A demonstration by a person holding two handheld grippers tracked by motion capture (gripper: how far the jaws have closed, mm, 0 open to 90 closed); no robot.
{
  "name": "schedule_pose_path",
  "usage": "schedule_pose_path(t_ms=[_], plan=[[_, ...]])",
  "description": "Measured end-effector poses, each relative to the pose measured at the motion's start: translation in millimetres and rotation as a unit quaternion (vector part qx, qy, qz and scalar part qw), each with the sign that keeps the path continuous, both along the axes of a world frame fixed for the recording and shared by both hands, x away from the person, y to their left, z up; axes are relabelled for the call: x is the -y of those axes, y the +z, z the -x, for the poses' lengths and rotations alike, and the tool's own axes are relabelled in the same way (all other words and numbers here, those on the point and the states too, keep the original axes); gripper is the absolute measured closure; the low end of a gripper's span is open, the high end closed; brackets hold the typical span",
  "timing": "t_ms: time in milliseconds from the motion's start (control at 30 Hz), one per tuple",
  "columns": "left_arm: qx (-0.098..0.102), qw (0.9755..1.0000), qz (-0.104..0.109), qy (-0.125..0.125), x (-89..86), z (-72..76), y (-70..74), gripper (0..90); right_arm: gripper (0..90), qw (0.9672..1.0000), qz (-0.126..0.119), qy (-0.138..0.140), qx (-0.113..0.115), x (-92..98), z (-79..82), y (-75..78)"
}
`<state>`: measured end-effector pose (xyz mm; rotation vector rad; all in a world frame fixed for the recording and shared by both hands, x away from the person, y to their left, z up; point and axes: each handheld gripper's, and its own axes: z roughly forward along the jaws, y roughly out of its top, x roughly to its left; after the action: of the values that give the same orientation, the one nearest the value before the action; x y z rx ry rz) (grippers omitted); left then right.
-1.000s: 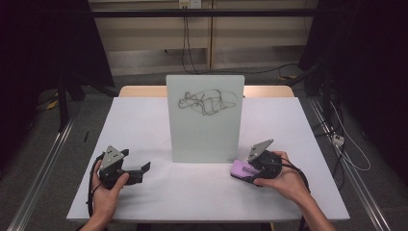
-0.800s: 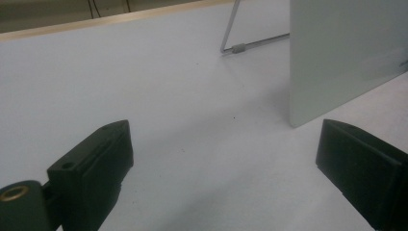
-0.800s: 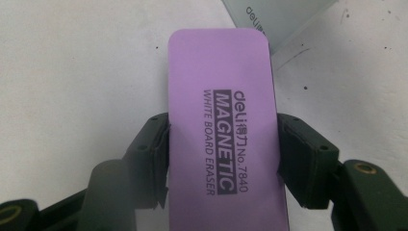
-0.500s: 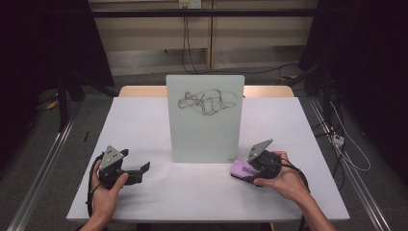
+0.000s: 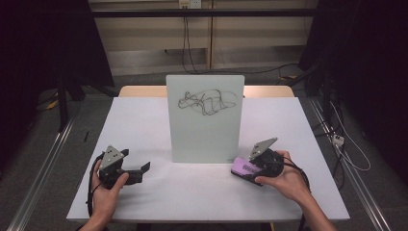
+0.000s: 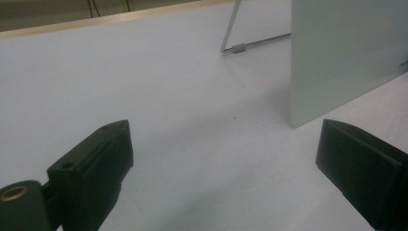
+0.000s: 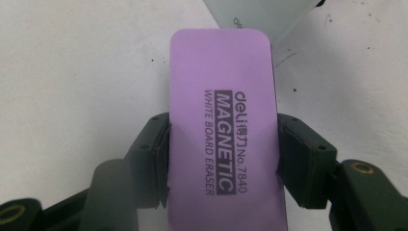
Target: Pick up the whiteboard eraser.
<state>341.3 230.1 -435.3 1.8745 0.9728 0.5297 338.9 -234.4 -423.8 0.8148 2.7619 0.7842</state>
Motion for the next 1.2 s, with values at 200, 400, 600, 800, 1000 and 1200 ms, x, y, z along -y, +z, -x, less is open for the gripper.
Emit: schedule_pose_path(t_ms=[200, 400, 600, 800, 1000, 1200], plan=[[0.0, 1.0, 0.001, 0.001, -0.4, 0.4, 0.1, 5.8, 41.4, 0.9999, -0.016, -0.007, -0.001, 0.5, 0.9, 0.0], [-0.003, 1.0, 0.001, 0.001, -1.1, -0.2, -0.5, 5.8, 41.4, 0.9995, -0.029, -0.008, -0.001, 0.3, 1.5, 2.1], [-0.005, 1.0, 0.005, 0.003, -3.9, 0.4, -1.9, 5.8, 41.4, 0.9987, -0.046, -0.019, 0.014, 0.8, 1.2, 7.4], [-0.007, 0.9999, 0.01, 0.006, -4.9, -0.7, -2.5, 5.7, 41.5, 0.9977, -0.06, -0.023, 0.022, 1.2, 2.4, 11.0], [-0.004, 1.0, 0.007, 0.003, -2.4, -0.2, -1.2, 5.8, 41.5, 0.9966, -0.074, -0.028, 0.021, 3.3, 3.8, 11.6], [-0.003, 1.0, 0.0, 0.001, -1.6, 1.4, -0.8, 5.8, 41.5, 0.994, -0.102, -0.029, 0.027, 7.5, 4.7, 16.3]])
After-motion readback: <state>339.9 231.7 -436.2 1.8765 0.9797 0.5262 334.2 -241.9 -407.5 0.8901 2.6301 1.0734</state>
